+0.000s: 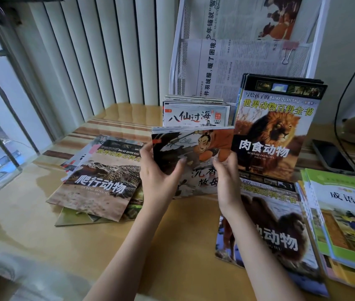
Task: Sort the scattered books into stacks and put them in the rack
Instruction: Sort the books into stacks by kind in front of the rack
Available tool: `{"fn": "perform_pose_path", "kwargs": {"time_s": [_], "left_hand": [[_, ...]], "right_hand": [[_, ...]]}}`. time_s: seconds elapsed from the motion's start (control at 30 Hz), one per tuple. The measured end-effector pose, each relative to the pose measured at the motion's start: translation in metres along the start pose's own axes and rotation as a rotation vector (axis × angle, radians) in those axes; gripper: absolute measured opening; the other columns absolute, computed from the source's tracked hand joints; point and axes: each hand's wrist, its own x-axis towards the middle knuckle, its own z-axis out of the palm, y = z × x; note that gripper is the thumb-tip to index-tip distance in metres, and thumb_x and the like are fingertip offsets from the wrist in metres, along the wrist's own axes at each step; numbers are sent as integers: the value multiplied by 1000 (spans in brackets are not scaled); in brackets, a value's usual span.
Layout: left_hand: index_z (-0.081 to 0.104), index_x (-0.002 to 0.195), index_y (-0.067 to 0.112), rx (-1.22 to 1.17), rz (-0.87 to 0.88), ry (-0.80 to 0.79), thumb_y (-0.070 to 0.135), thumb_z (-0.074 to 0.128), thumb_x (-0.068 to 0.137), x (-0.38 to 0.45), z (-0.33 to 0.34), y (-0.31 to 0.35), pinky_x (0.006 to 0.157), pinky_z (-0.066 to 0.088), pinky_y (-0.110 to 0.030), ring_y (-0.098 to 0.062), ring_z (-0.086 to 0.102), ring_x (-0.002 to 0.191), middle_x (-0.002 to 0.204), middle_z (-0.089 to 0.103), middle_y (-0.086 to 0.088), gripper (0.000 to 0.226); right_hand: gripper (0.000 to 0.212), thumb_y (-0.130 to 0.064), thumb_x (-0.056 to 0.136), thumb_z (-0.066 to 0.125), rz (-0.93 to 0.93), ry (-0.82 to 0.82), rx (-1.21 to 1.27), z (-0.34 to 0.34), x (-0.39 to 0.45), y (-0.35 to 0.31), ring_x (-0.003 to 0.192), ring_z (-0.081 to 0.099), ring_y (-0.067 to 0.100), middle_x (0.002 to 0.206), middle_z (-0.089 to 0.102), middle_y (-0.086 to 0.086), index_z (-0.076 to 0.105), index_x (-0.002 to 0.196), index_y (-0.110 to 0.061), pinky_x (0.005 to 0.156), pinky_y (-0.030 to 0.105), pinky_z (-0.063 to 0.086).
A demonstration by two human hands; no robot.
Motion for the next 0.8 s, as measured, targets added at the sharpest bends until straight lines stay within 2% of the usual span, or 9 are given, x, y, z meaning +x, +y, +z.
{"fn": "perform_pose_path", "kwargs": {"time_s": [0.1, 0.17, 0.2, 0.27, 0.3, 0.37, 0.53, 0.67, 0.8], "left_hand": [[22, 141, 14, 70, 43, -47, 22, 74, 80, -10, 5, -3, 110, 33, -32, -12, 36, 131, 138, 38, -4, 81], [15, 146, 13, 74, 52, -64, 15, 74, 78, -11, 5, -5, 115, 23, -27, -10, 25, 138, 147, 29, -3, 90], [13, 147, 14, 70, 54, -76, 12, 75, 76, -10, 5, -6, 116, 21, -29, -11, 22, 140, 149, 26, -2, 94], [12, 147, 17, 45, 52, -113, 4, 76, 71, -7, 3, -9, 116, 23, -37, -12, 21, 142, 150, 24, -1, 100], [11, 147, 20, 31, 51, -130, 1, 77, 68, -4, 3, -9, 116, 25, -39, -13, 22, 141, 149, 25, 0, 104], [12, 145, 25, 17, 90, -130, -1, 79, 65, 4, 3, -9, 114, 29, -43, -16, 27, 139, 147, 29, -1, 108], [16, 147, 5, 91, 166, -37, 2, 76, 70, 46, 25, -7, 114, 26, -40, -25, 28, 136, 144, 32, -13, 98], [7, 151, 8, 289, 17, -14, 15, 77, 70, 62, 48, -25, 103, 23, -42, -32, 30, 118, 130, 33, -22, 107], [-9, 148, 3, 259, -95, -151, 24, 74, 78, 61, 62, -52, 115, 14, -40, -39, 11, 140, 149, 11, -28, 111]], "right_hand": [[56, -29, 98, 47, 90, -39, -128, -2, -1, 1, 129, 24, 1, 137, 28, -12, 21, 147, -19, 103, 19, 19], [55, -26, 98, 47, 28, -21, -314, -1, -2, 4, 134, 28, 9, 144, 31, -3, 21, 145, -12, 98, 17, 25], [49, -26, 98, 47, -11, 2, -395, -1, -3, 3, 128, 39, 16, 138, 40, 3, 27, 139, -9, 92, 18, 32], [39, -28, 96, 50, -104, 66, -520, -1, -2, 6, 91, 54, 21, 101, 53, 3, 37, 124, -5, 65, 21, 38], [35, -31, 94, 52, -156, 105, -590, -3, -1, 8, 71, 50, 19, 82, 48, -3, 41, 115, -5, 53, 21, 32], [35, -37, 91, 57, -244, 186, -736, -8, 4, 10, 60, 38, 16, 68, 34, -8, 46, 101, -5, 46, 19, 20], [35, -39, 90, 58, -267, 263, -798, -4, 44, 1, 65, 44, 19, 67, 37, -10, 48, 102, -7, 47, 22, 24], [51, -27, 90, 62, -174, 206, -756, 2, 74, 14, 102, 56, 26, 113, 58, 12, 41, 131, -5, 76, 24, 44], [66, -12, 82, 70, -240, 237, -782, 11, 64, 42, 118, 46, 30, 130, 44, 21, 35, 138, -3, 92, 25, 40]]}}
